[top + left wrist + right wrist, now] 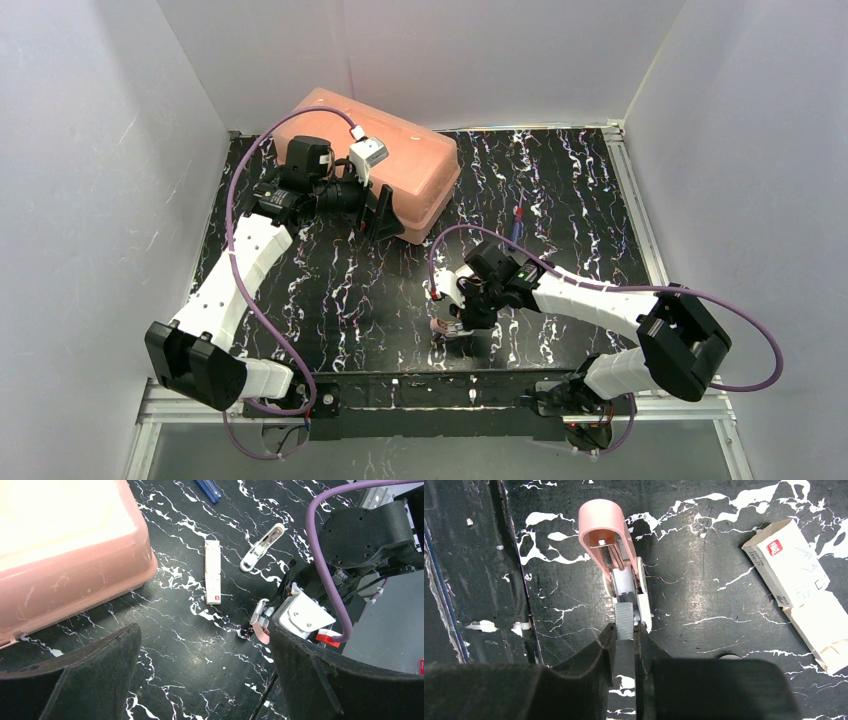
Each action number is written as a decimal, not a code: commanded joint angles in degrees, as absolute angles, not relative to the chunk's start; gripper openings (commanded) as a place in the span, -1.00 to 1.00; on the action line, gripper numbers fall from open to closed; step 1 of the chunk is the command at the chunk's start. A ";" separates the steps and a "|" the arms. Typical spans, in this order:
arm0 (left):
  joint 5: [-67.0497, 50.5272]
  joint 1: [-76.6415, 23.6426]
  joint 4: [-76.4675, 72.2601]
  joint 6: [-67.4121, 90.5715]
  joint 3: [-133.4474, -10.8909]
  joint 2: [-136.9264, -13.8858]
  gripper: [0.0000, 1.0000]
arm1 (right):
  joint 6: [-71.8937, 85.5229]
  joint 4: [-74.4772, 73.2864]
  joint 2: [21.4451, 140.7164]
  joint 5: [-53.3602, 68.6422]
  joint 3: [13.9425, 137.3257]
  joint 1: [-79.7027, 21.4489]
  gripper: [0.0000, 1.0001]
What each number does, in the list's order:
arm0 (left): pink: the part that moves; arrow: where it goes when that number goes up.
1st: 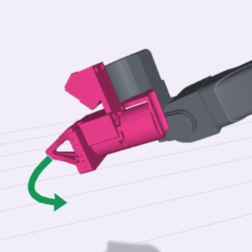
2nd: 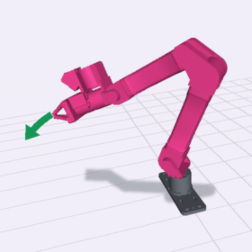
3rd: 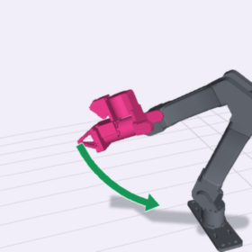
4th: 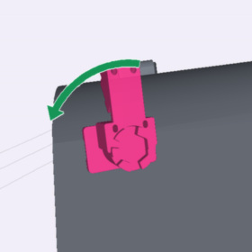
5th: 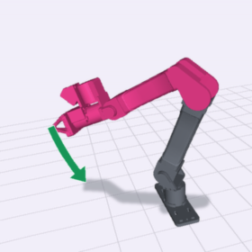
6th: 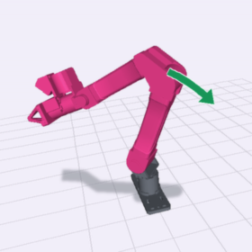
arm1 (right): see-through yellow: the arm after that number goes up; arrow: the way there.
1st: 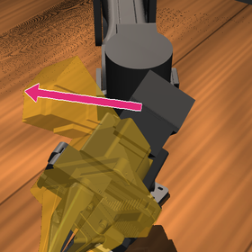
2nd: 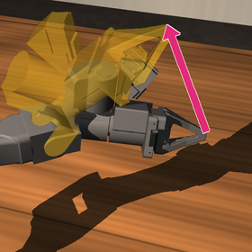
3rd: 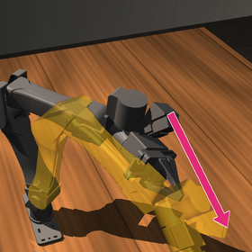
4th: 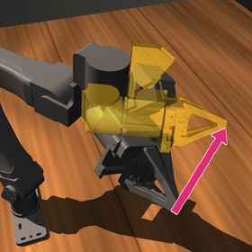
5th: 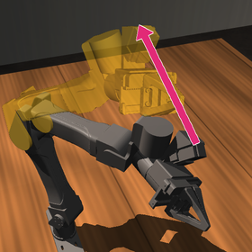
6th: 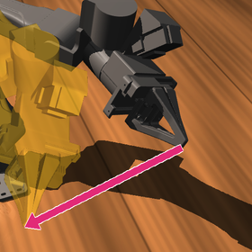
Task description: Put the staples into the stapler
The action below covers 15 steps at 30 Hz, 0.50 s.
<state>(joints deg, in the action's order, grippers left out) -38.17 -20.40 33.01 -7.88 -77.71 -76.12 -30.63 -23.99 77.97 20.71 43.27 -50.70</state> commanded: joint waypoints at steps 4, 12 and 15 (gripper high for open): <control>-39.80 -19.95 33.06 -7.82 -77.08 -73.30 0.97 | -31.37 -23.29 77.39 20.15 43.73 -50.94 -0.76; -40.09 -19.95 33.17 -7.91 -77.06 -73.21 0.97 | -31.70 -23.10 77.61 19.82 43.95 -50.93 -0.76; -40.18 -19.88 33.17 -7.91 -77.08 -73.21 0.97 | -31.78 -23.11 77.65 19.90 43.95 -50.99 -0.76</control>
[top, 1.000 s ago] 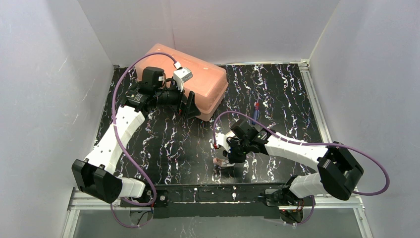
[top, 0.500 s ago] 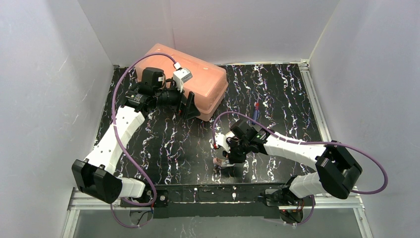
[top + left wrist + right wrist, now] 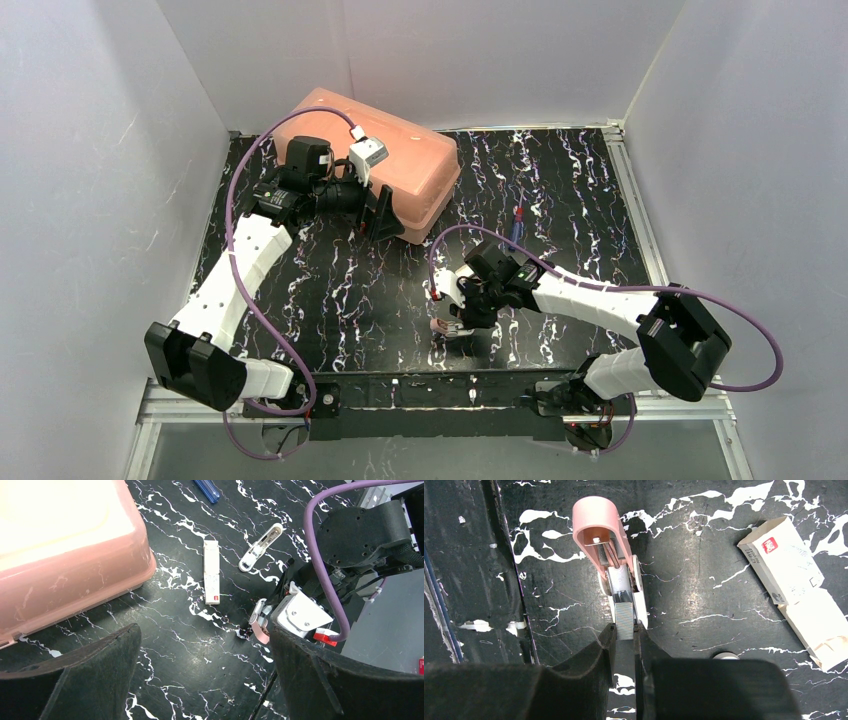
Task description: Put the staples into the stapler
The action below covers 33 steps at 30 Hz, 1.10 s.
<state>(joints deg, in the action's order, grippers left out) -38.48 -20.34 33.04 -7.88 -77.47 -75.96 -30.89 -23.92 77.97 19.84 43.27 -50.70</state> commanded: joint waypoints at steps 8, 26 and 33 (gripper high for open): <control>-40.44 -19.79 33.13 -7.83 -77.08 -73.28 0.97 | -32.42 -23.32 77.98 20.34 44.11 -51.02 -0.75; -40.79 -19.70 33.07 -7.82 -77.08 -73.45 0.97 | -32.61 -23.38 79.01 19.82 44.46 -51.76 -0.76; -40.84 -19.74 33.06 -7.82 -76.90 -73.35 0.97 | -32.29 -23.03 79.18 19.77 44.56 -51.92 -0.76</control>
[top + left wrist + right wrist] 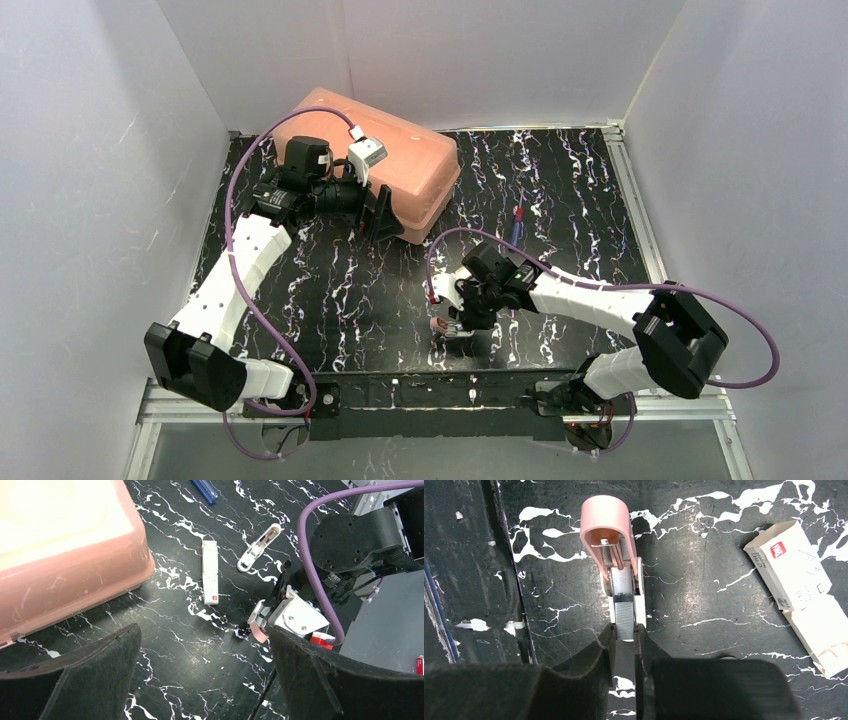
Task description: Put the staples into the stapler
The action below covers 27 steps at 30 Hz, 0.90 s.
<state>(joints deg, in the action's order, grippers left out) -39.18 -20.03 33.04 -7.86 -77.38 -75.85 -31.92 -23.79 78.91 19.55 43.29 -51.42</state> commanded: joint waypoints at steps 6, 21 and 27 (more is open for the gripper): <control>-40.81 -19.74 33.10 -7.82 -76.90 -73.26 0.97 | -31.84 -22.79 79.60 19.41 44.65 -52.24 -0.76; -40.73 -19.57 32.87 -7.73 -76.46 -73.30 0.97 | -29.41 -21.64 79.68 18.21 44.65 -52.45 -0.74; -40.81 -19.43 32.84 -7.67 -76.62 -73.46 0.97 | -28.70 -21.17 80.11 17.61 44.63 -52.59 -0.73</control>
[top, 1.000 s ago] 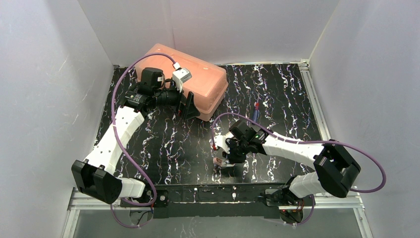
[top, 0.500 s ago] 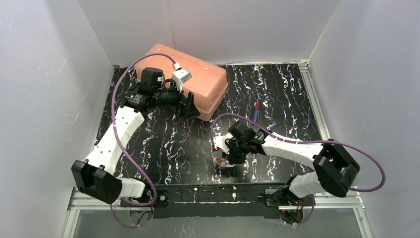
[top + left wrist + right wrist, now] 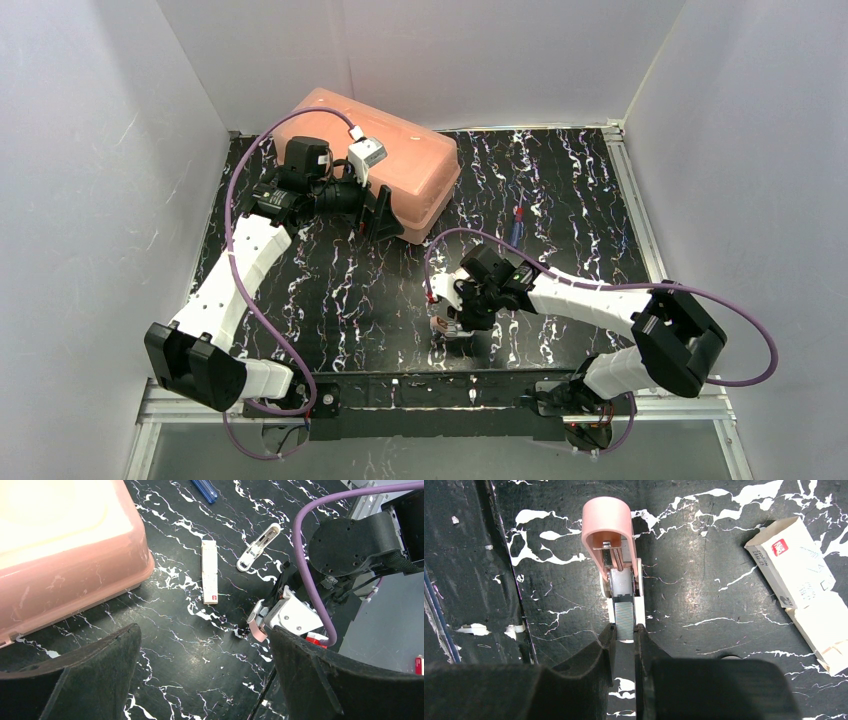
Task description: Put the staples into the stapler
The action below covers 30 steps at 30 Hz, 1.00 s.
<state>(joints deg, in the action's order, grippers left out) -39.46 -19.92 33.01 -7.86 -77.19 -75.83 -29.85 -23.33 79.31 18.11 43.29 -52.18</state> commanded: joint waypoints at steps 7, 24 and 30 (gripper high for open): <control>-40.94 -19.41 32.89 -7.60 -76.72 -73.48 0.97 | -28.39 -20.82 80.13 17.44 44.56 -52.97 -0.68; -40.84 -19.25 33.08 -7.89 -76.55 -73.15 0.97 | -28.95 -21.17 80.52 16.35 44.32 -53.84 -0.44; -40.66 -19.34 33.14 -8.18 -76.33 -72.76 0.97 | -29.44 -21.66 79.61 16.26 44.12 -53.85 -0.20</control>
<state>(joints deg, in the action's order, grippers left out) -39.46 -19.59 33.01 -7.70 -77.19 -75.53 -28.86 -22.37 80.31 16.56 43.29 -53.45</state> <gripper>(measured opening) 0.984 0.372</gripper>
